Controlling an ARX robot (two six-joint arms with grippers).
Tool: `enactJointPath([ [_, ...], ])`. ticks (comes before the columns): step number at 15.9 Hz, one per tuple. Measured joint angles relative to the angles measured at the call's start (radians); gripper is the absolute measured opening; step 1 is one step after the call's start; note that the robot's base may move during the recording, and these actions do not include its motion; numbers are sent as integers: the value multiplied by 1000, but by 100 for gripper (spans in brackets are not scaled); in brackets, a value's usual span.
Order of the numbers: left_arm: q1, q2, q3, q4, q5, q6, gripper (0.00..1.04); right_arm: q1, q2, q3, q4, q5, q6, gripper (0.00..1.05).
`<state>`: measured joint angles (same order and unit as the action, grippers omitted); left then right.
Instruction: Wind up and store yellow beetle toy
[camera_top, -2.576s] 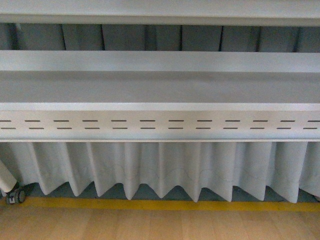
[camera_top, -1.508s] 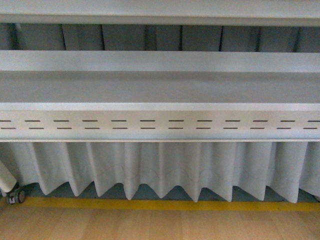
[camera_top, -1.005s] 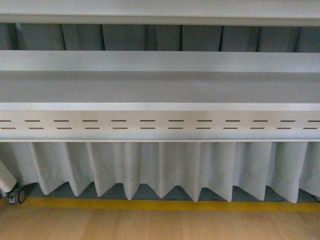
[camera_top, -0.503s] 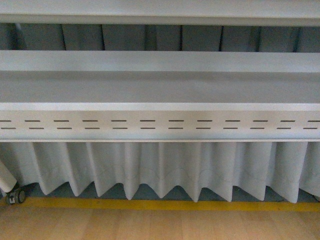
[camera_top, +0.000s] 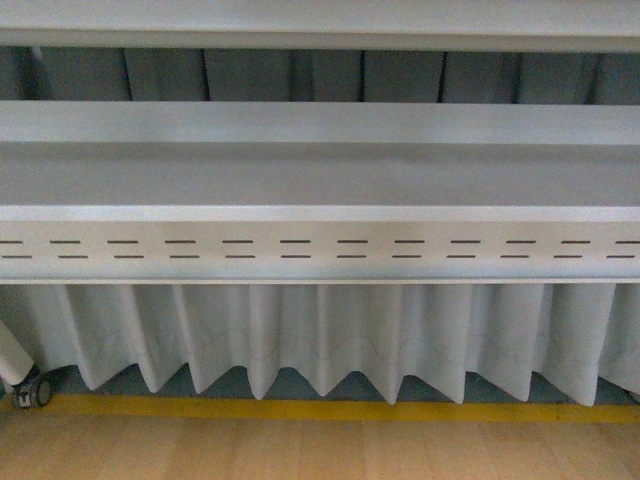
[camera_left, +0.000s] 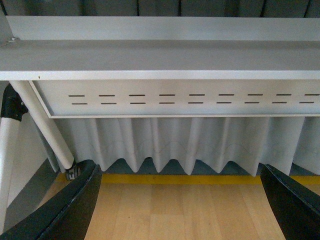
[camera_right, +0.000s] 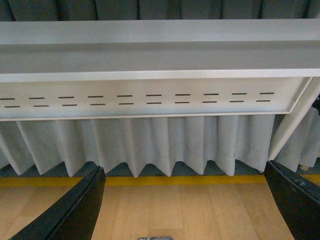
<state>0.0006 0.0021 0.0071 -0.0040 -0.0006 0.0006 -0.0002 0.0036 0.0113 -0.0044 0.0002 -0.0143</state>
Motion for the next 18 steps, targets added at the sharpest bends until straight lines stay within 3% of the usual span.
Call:
enactJointPath([
  [18,0,1,0,3,0,0,98,0,0,0,2,1,0,98],
])
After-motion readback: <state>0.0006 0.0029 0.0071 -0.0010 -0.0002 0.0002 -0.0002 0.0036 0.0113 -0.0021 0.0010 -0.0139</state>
